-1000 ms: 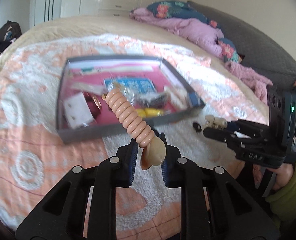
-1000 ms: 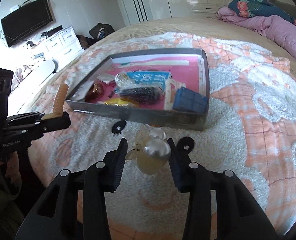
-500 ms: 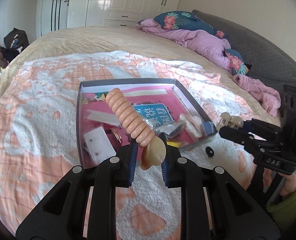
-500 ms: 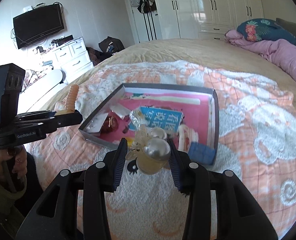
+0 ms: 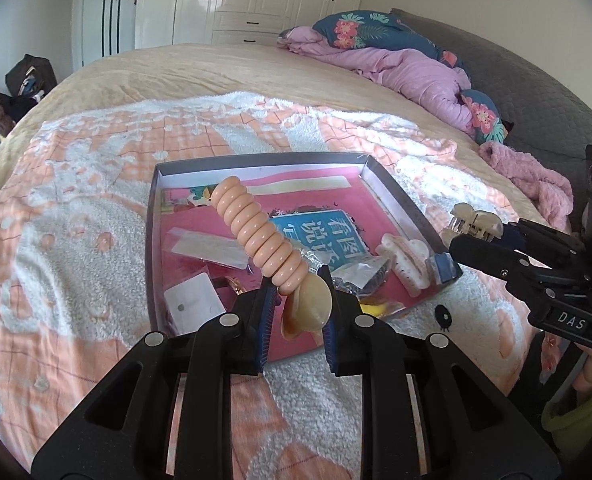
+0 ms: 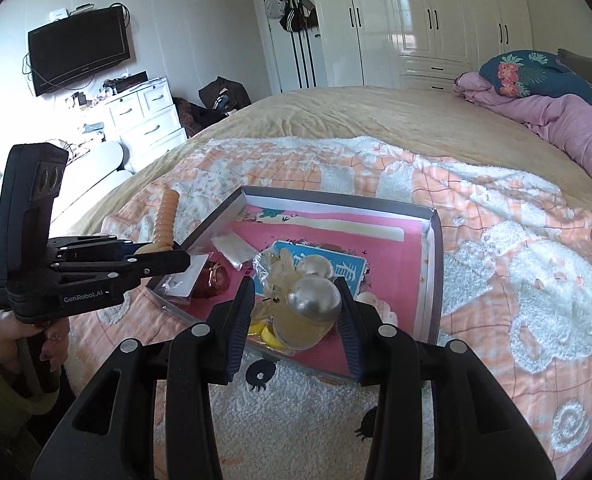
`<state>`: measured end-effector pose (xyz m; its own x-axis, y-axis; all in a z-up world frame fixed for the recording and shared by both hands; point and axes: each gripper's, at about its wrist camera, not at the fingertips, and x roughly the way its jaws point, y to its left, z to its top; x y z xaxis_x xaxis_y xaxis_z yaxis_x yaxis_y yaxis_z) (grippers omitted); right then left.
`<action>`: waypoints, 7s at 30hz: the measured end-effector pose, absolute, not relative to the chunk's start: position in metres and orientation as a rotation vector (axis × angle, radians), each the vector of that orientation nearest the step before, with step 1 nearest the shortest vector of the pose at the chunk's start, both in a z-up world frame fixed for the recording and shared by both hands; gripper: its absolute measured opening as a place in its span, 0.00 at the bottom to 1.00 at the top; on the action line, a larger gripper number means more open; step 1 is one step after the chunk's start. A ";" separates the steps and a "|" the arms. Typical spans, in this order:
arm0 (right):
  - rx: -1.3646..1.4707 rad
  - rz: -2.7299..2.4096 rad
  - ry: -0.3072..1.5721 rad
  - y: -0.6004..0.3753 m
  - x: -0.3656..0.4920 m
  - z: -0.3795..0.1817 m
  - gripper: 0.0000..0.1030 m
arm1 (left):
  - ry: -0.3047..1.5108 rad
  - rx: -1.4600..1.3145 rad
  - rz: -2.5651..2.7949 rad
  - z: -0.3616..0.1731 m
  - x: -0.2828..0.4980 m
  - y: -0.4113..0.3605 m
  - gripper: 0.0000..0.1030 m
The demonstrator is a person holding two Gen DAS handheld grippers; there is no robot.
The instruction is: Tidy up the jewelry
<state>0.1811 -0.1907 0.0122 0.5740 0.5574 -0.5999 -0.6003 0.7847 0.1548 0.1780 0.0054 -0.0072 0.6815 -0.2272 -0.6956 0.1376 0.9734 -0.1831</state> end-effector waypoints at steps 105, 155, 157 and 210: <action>-0.069 0.495 0.666 -0.231 0.073 -0.009 0.96 | 0.796 -0.134 -0.102 -0.032 0.058 -0.021 0.91; -0.059 0.496 0.699 -0.228 0.074 -0.019 0.96 | 0.771 -0.126 -0.043 -0.025 0.056 -0.018 0.91; -0.060 0.496 0.699 -0.228 0.074 -0.019 0.96 | 0.771 -0.124 -0.040 -0.025 0.055 -0.017 0.91; -0.043 0.341 0.715 -0.270 0.187 -0.014 0.96 | 0.833 -0.154 0.229 -0.017 0.176 0.129 0.91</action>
